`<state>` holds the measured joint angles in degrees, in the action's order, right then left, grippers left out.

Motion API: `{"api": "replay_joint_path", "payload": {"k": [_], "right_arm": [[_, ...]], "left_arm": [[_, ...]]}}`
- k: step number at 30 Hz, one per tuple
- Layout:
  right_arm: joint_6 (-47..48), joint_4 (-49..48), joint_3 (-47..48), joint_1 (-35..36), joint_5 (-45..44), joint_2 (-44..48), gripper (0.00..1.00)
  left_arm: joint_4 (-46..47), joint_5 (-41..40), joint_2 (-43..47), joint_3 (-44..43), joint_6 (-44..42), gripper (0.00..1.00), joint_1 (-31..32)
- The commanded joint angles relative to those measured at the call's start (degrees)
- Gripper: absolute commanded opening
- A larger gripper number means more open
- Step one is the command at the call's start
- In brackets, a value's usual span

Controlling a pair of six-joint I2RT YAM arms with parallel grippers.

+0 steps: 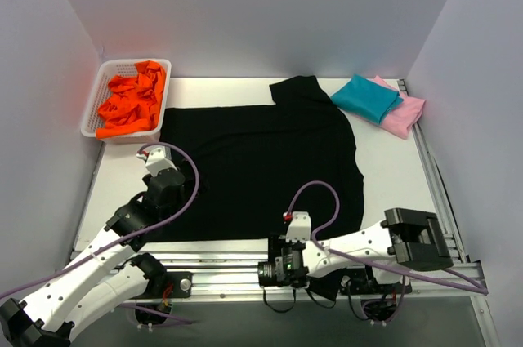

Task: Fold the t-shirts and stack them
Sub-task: Fold the tshirt

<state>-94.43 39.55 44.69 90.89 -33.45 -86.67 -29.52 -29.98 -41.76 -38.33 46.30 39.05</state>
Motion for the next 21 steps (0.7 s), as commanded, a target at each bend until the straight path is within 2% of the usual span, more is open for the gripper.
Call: {"api": "replay_joint_path", "payload": {"k": [1,10,21], "right_arm": [[-10.2,9.0,3.3,3.2,0.5,-5.2,0.91],[-13.8,13.5,4.4,8.4,4.4,-8.2,0.9],[-12.2,5.8,-0.7,8.4,7.2,-8.6,0.82]], "left_arm": [[0.2,-0.1,1.2,0.4,-0.1,0.96,0.4],[1.0,0.7,0.9,0.5,-0.7,0.96,0.6],[-0.5,0.3,1.4,-0.1,-0.3,0.96,0.6]]}}
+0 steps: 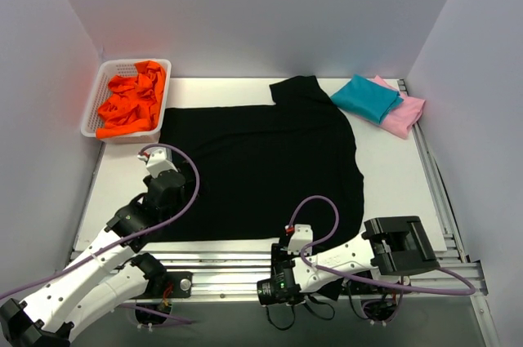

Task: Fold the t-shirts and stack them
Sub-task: Fold the tshirt

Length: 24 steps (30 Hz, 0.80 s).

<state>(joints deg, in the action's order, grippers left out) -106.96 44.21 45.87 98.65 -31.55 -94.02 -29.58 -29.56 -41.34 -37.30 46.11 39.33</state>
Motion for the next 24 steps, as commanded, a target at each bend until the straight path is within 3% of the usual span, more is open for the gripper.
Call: {"api": "replay_joint_path", "payload": {"k": [1,4,7,10,16,24], "right_arm": [[0.5,0.6,-2.1,0.7,5.5,-1.5,0.82],[1.7,-5.7,-4.0,0.7,6.3,-2.7,0.78],[3.0,-9.8,-5.2,0.7,6.7,-3.5,0.64],[3.7,-10.8,-5.6,0.6,6.6,-3.5,0.34],[3.2,-10.7,-8.4,0.6,6.1,0.7,0.0],[1.9,-0.6,-4.9,0.6,1.4,2.1,0.0]], "left_arm": [[-0.6,-0.2,1.3,-1.5,-0.1,0.96,0.5],[-1.6,-1.2,2.0,-2.1,-0.5,0.96,0.7],[-2.3,-1.5,1.5,-2.7,-0.7,0.96,0.7],[-3.0,-1.2,0.8,-3.0,-0.6,0.96,0.7],[-4.7,-2.0,1.5,-3.2,-0.1,0.96,0.7],[-16.6,-9.9,-3.6,-4.5,9.4,0.94,0.7]]}}
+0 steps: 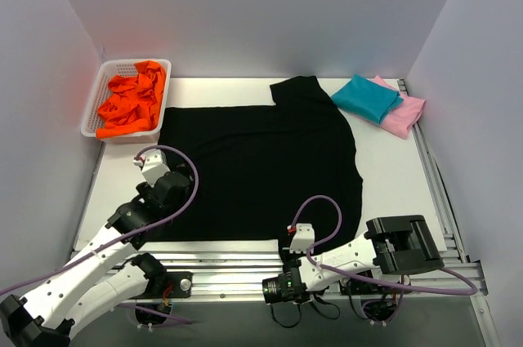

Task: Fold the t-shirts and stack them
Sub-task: Fold the tshirt

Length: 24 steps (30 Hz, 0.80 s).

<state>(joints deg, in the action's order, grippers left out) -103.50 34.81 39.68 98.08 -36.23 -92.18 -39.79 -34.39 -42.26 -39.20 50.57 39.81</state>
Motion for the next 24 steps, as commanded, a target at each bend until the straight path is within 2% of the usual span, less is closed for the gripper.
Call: {"api": "replay_joint_path", "payload": {"k": [1,6,8,9,10,12,15,18,20,21,24], "right_arm": [[-1.5,10.3,2.9,1.2,5.0,0.8,0.0],[-6.1,19.2,5.8,0.8,-2.5,5.7,0.0],[-0.9,15.1,3.7,-3.5,-6.7,10.9,0.0],[2.9,8.2,2.6,-6.0,-7.4,12.6,0.0],[10.5,4.7,1.5,-11.3,-7.6,15.9,0.0],[16.1,-1.5,-0.8,-15.1,-8.2,18.5,0.0],[23.2,-4.2,-0.8,-21.5,-9.5,21.4,0.0],[29.0,-8.2,-1.4,-25.7,-9.4,23.2,0.0],[32.7,-11.3,-2.0,-28.1,-8.4,23.9,0.0],[33.8,-12.2,-2.2,-28.9,-8.0,24.1,0.0],[37.0,-15.3,-4.2,-31.7,-6.4,23.8,0.0]], "left_arm": [[-8.5,-6.2,-5.1,-2.7,6.4,0.94,0.3],[-3.9,-2.1,-11.5,-2.6,7.4,0.94,0.3],[-1.4,0.7,-15.1,-2.8,8.7,0.94,0.5],[-1.3,1.7,-16.4,-2.9,9.1,0.94,0.6],[-1.7,2.6,-18.3,-2.9,9.8,0.95,1.0],[-2.7,4.9,-18.8,-1.3,12.5,0.95,2.4],[-3.4,8.0,-17.2,2.3,16.0,0.95,4.7],[-10.8,6.8,-16.4,1.6,18.5,0.98,5.7],[-12.3,6.8,-16.4,1.2,18.4,0.98,5.7],[-13.1,8.0,-16.8,1.1,18.3,0.92,5.7],[-14.2,10.3,-19.4,1.9,19.3,0.82,6.4]]}}
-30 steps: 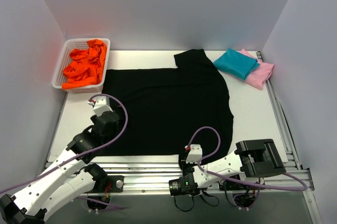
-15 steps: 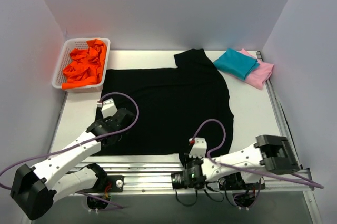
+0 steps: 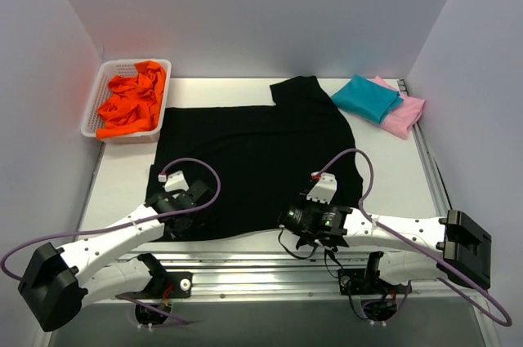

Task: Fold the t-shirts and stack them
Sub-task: Fold the tshirt

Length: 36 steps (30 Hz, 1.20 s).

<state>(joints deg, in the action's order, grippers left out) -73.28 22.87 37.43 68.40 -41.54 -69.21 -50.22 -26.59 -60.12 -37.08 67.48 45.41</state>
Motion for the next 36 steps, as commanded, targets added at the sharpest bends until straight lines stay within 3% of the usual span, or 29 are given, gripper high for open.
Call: {"api": "replay_joint_path", "payload": {"k": [1,3,6,11,15,16,24,28,36], "right_arm": [[7.5,-4.1,-2.4,-2.7,-0.6,0.7,0.0],[9.7,-6.2,-3.1,-4.6,0.8,0.7,0.0],[11.5,-8.2,-4.2,-6.0,2.4,0.7,0.0],[13.0,-6.8,-3.0,-8.0,1.2,3.0,0.0],[19.4,-9.0,-3.6,-16.8,4.3,6.8,0.0],[21.7,-11.0,-4.1,-19.5,7.1,7.2,0.0],[21.0,-10.0,-2.8,-25.6,4.2,5.0,0.0],[20.2,-9.2,-2.3,-27.4,2.4,3.8,0.0],[19.3,-8.9,-2.4,-32.5,1.2,2.9,0.0]], "left_arm": [[-4.0,2.9,-2.6,0.2,3.2,0.79,1.7],[-6.0,2.9,-4.8,0.7,5.2,0.67,2.7],[-8.0,2.3,-6.4,0.0,7.0,0.6,4.2],[-9.8,3.1,-12.0,-3.2,6.3,0.66,4.6],[-10.3,2.9,-13.0,-4.1,6.9,0.82,5.2],[-10.7,2.6,-12.7,-4.2,7.3,0.82,5.2],[-16.4,0.2,-7.5,-5.7,8.1,0.77,5.3],[-15.8,1.0,-10.3,-5.5,8.1,0.77,5.8],[-15.1,0.3,-12.4,-5.6,8.4,0.67,7.4]]}}
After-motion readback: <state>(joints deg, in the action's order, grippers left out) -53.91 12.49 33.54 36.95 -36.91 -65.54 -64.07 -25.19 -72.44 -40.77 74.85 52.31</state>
